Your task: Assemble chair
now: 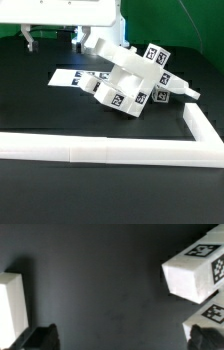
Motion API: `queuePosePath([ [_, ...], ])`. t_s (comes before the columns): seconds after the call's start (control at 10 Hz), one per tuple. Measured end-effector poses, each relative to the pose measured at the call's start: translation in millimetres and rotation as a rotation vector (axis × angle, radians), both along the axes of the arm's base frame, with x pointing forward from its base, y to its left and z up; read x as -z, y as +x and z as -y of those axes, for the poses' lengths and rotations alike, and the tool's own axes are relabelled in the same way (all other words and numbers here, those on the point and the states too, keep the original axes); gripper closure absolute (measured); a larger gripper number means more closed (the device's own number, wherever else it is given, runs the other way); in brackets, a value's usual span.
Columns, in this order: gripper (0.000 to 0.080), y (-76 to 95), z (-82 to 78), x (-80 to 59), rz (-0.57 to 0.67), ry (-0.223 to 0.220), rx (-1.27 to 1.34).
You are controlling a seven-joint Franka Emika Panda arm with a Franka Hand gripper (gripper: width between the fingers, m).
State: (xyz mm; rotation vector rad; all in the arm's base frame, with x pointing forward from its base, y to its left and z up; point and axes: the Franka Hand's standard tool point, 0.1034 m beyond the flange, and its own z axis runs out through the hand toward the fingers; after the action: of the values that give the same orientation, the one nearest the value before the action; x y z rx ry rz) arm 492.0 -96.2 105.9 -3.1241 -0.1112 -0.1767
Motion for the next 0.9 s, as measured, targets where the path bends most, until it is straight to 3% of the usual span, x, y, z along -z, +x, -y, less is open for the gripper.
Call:
queuePosePath([
  [0.3, 0.0151, 7.8, -10.4, -19.6, 0.012, 0.022, -0.005],
  [0.5, 0.0151, 1.0, -15.1, -27.2, 0.045, 0.021, -0.003],
  [0.9, 0.0151, 0.4, -18.7, -26.4, 0.042, 0.025, 0.042],
])
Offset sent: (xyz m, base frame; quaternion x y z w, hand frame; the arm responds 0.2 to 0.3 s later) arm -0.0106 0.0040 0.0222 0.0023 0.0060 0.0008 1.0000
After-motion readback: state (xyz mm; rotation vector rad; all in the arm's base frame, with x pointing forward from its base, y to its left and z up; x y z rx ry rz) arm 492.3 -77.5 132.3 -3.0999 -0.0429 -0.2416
